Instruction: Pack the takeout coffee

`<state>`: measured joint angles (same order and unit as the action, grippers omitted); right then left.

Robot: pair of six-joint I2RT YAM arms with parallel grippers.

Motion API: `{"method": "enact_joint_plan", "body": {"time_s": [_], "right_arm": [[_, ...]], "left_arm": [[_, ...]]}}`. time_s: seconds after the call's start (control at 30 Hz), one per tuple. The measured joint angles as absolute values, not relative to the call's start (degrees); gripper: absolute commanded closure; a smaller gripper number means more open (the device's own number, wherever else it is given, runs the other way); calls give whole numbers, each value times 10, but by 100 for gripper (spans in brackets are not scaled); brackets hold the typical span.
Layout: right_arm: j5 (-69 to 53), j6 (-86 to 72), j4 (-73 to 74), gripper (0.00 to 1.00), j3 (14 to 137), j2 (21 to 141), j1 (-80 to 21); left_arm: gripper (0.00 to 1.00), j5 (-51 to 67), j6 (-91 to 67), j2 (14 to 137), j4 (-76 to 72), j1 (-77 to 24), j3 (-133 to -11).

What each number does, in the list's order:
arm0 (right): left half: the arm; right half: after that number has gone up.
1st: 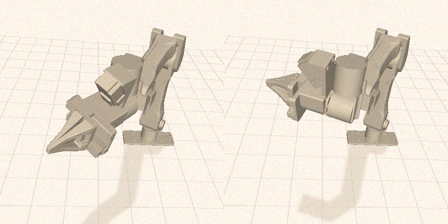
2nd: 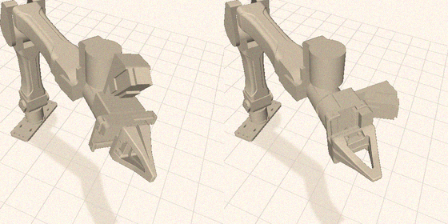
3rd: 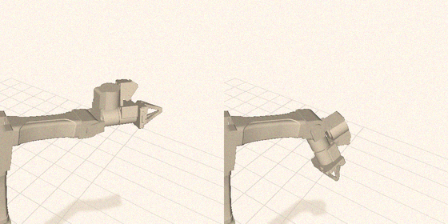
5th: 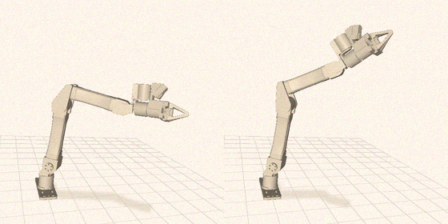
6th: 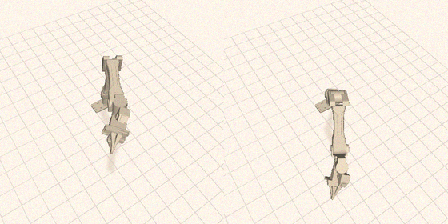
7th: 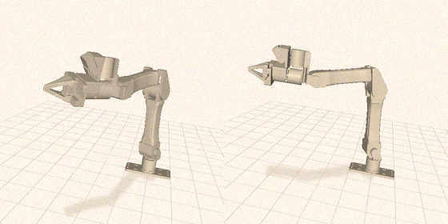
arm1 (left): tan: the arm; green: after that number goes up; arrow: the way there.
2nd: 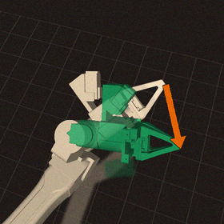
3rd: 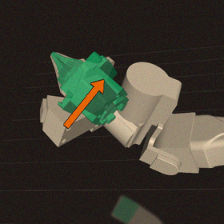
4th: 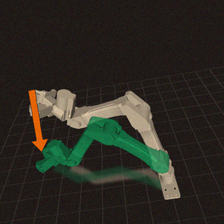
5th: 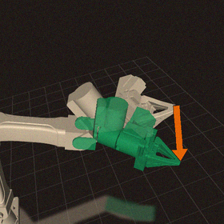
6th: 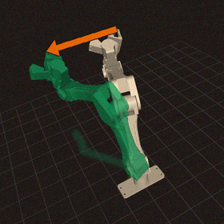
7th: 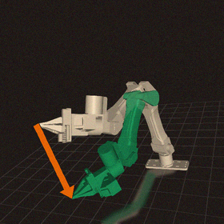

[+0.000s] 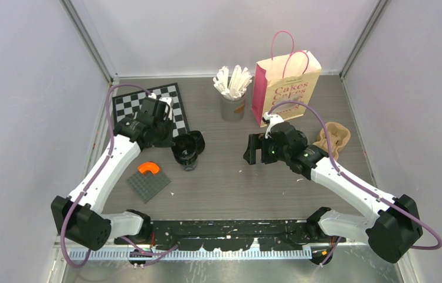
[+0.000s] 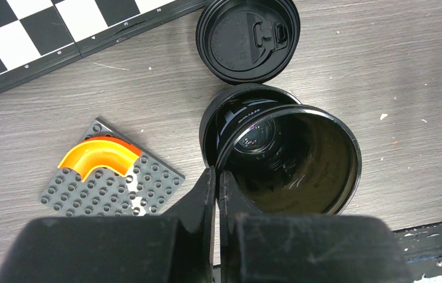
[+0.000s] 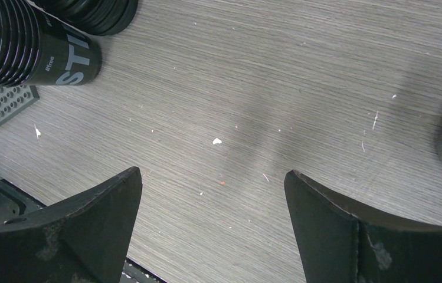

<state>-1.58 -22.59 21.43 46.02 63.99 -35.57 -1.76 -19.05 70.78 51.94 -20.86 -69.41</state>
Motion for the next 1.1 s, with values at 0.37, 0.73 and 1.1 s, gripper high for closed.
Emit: {"method": "enact_joint_plan", "body": {"time_s": [0.37,0.73,1.1], "right_arm": [[-16,-226,214,6,459,640,-356],[-17,-226,214,6,457,632,-356],[-17,-226,214,6,453,632,-356]], "left_arm": [[99,-13,-181,743,520,-209,-694],[100,3,-171,765,524,-209,-699],[100,13,-175,781,539,-209,-719]]}}
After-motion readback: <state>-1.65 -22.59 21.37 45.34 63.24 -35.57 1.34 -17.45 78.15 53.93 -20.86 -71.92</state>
